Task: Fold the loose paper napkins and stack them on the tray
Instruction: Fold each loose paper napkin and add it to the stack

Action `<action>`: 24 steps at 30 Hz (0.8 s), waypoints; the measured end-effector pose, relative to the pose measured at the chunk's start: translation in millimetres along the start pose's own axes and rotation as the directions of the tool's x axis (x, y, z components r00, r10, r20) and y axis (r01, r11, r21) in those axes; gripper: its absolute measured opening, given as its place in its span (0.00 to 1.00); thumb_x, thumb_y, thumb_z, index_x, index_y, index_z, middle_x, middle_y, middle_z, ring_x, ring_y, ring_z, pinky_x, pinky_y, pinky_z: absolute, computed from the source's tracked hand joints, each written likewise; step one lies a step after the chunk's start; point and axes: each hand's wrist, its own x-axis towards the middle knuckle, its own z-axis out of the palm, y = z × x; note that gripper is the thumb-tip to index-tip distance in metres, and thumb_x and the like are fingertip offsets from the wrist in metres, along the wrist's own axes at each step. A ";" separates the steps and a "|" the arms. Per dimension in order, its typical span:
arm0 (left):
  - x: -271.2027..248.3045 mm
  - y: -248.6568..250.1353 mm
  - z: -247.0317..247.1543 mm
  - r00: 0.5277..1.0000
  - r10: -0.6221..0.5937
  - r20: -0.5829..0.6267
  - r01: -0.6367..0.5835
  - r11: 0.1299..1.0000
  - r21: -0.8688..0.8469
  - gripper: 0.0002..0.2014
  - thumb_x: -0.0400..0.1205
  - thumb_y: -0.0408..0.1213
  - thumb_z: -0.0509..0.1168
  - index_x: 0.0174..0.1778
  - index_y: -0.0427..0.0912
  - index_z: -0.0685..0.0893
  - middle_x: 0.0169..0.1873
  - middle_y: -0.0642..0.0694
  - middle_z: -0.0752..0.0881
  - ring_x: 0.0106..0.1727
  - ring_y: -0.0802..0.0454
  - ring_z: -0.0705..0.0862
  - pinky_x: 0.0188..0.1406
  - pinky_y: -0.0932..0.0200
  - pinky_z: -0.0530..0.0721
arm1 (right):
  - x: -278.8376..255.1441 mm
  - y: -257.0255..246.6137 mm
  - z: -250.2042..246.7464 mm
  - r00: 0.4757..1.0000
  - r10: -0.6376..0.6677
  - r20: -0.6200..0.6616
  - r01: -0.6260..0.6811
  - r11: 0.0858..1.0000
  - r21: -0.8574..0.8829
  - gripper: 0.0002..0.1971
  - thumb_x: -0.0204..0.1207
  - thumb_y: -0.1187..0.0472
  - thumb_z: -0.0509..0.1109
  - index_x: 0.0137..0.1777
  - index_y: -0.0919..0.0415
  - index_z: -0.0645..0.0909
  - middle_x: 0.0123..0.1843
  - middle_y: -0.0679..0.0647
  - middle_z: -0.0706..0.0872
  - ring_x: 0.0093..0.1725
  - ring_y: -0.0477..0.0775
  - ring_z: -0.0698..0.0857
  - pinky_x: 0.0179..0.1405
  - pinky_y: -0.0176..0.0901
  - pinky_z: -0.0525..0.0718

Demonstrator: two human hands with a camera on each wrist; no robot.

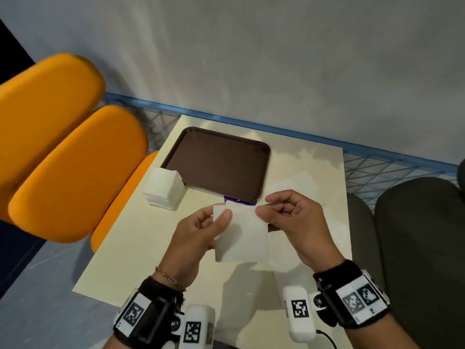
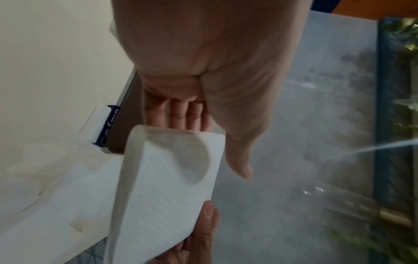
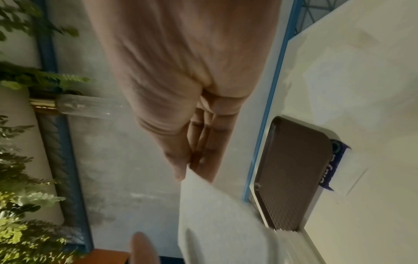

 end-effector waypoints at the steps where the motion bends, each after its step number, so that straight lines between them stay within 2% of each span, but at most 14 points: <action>1: 0.6 -1.2 -4.4 0.996 -0.051 0.074 0.050 0.999 0.015 0.18 0.78 0.46 0.76 0.60 0.42 0.93 0.55 0.45 0.95 0.53 0.48 0.93 0.52 0.47 0.89 | 2.6 0.9 5.1 1.000 0.001 0.005 -0.001 1.000 -0.007 0.13 0.72 0.71 0.85 0.53 0.66 0.88 0.42 0.63 0.95 0.40 0.57 0.93 0.38 0.46 0.91; 3: 7.0 -5.2 -26.8 0.993 -0.083 0.089 0.077 0.994 0.073 0.12 0.79 0.42 0.78 0.52 0.38 0.95 0.50 0.42 0.94 0.46 0.44 0.90 0.43 0.50 0.87 | 12.4 5.4 22.8 1.000 0.012 0.009 -0.012 0.999 -0.033 0.13 0.72 0.71 0.85 0.54 0.65 0.88 0.42 0.62 0.95 0.40 0.56 0.93 0.39 0.46 0.91; 5: 17.3 -5.0 -53.0 0.997 -0.083 0.011 0.081 0.992 0.101 0.14 0.77 0.42 0.81 0.41 0.32 0.92 0.39 0.39 0.87 0.39 0.45 0.81 0.36 0.56 0.85 | 22.7 9.7 39.2 1.000 0.020 -0.019 -0.021 0.997 -0.069 0.13 0.72 0.70 0.86 0.53 0.65 0.89 0.40 0.60 0.95 0.39 0.54 0.93 0.39 0.46 0.92; 6: 22.9 -3.1 -66.7 0.996 -0.087 -0.031 0.090 0.992 0.093 0.15 0.76 0.42 0.82 0.40 0.30 0.92 0.37 0.38 0.86 0.38 0.46 0.79 0.35 0.56 0.85 | 28.2 12.9 47.2 0.999 0.021 -0.032 -0.023 0.997 -0.080 0.13 0.72 0.69 0.86 0.53 0.65 0.89 0.40 0.60 0.94 0.39 0.53 0.92 0.39 0.46 0.92; 9: 38.2 6.8 -105.3 0.991 -0.106 -0.085 0.109 0.993 0.041 0.07 0.77 0.38 0.81 0.44 0.37 0.97 0.41 0.40 0.93 0.37 0.50 0.82 0.36 0.55 0.86 | 43.4 21.9 73.3 0.998 0.041 -0.040 -0.045 0.994 -0.102 0.13 0.72 0.67 0.87 0.53 0.63 0.89 0.42 0.61 0.95 0.40 0.53 0.92 0.40 0.47 0.92; 12: 53.0 8.4 -136.0 0.988 -0.097 -0.117 0.106 0.992 0.073 0.04 0.78 0.36 0.81 0.44 0.40 0.97 0.35 0.43 0.89 0.34 0.51 0.81 0.36 0.55 0.87 | 57.2 33.1 103.1 0.998 0.059 -0.023 -0.061 0.992 -0.112 0.13 0.72 0.66 0.87 0.53 0.63 0.90 0.43 0.62 0.94 0.41 0.54 0.93 0.41 0.49 0.93; 15: 66.1 10.8 -161.5 0.986 -0.049 -0.159 0.072 0.987 0.141 0.02 0.78 0.35 0.81 0.41 0.41 0.96 0.37 0.37 0.90 0.29 0.49 0.82 0.34 0.55 0.88 | 70.9 41.9 130.2 0.993 0.120 0.012 -0.116 0.982 -0.146 0.15 0.73 0.65 0.86 0.58 0.62 0.88 0.44 0.58 0.95 0.45 0.55 0.93 0.43 0.45 0.93; 16: 70.2 12.0 -169.1 0.989 -0.018 -0.147 0.048 0.978 0.202 0.03 0.79 0.35 0.80 0.40 0.42 0.96 0.38 0.37 0.91 0.28 0.48 0.83 0.33 0.54 0.89 | 76.5 46.4 135.5 0.988 0.148 0.040 -0.137 0.971 -0.197 0.19 0.73 0.61 0.87 0.62 0.59 0.87 0.47 0.54 0.95 0.48 0.53 0.94 0.43 0.43 0.92; 18: 78.7 14.3 -183.5 0.997 0.020 -0.069 0.005 0.938 0.347 0.04 0.79 0.37 0.80 0.38 0.45 0.95 0.37 0.44 0.93 0.28 0.47 0.85 0.34 0.53 0.91 | 86.2 50.3 146.7 0.966 0.227 0.127 -0.165 0.912 -0.375 0.29 0.69 0.47 0.89 0.68 0.45 0.84 0.58 0.41 0.93 0.55 0.42 0.92 0.48 0.42 0.91; 20: 86.1 17.3 -195.7 0.999 0.026 0.038 -0.040 0.890 0.455 0.04 0.79 0.41 0.81 0.39 0.49 0.96 0.33 0.46 0.92 0.27 0.47 0.86 0.32 0.57 0.89 | 96.1 50.2 159.5 0.906 0.342 0.251 -0.158 0.820 -0.550 0.33 0.65 0.37 0.88 0.70 0.36 0.82 0.63 0.34 0.89 0.59 0.36 0.89 0.54 0.40 0.89; 21: 90.0 18.5 -200.9 0.997 0.025 0.075 -0.059 0.870 0.490 0.03 0.79 0.43 0.81 0.40 0.51 0.96 0.31 0.45 0.91 0.26 0.48 0.86 0.31 0.59 0.87 | 100.2 47.6 169.0 0.874 0.382 0.301 -0.138 0.788 -0.600 0.29 0.67 0.38 0.88 0.67 0.36 0.85 0.60 0.35 0.90 0.57 0.36 0.89 0.54 0.37 0.86; 22: 94.5 19.4 -205.9 0.995 0.026 0.098 -0.072 0.856 0.512 0.03 0.79 0.45 0.81 0.40 0.52 0.96 0.29 0.45 0.90 0.25 0.50 0.86 0.31 0.62 0.86 | 106.7 52.0 175.7 0.851 0.397 0.344 -0.105 0.770 -0.629 0.17 0.71 0.42 0.87 0.58 0.37 0.89 0.52 0.36 0.91 0.49 0.36 0.89 0.50 0.35 0.84; 23: 98.8 20.0 -210.9 0.994 0.032 0.104 -0.082 0.847 0.525 0.03 0.78 0.46 0.80 0.41 0.52 0.96 0.28 0.45 0.90 0.25 0.51 0.85 0.31 0.63 0.86 | 110.6 49.1 185.7 0.837 0.389 0.384 -0.070 0.773 -0.630 0.07 0.74 0.47 0.86 0.44 0.39 0.90 0.40 0.36 0.89 0.38 0.36 0.86 0.44 0.33 0.80; 24: 103.2 20.1 -216.3 0.995 0.046 0.090 -0.087 0.844 0.530 0.04 0.79 0.46 0.80 0.41 0.52 0.96 0.27 0.46 0.90 0.25 0.53 0.85 0.31 0.63 0.85 | 118.0 55.2 190.4 0.831 0.375 0.410 -0.036 0.773 -0.634 0.14 0.76 0.51 0.86 0.32 0.42 0.86 0.31 0.36 0.82 0.31 0.37 0.78 0.39 0.34 0.76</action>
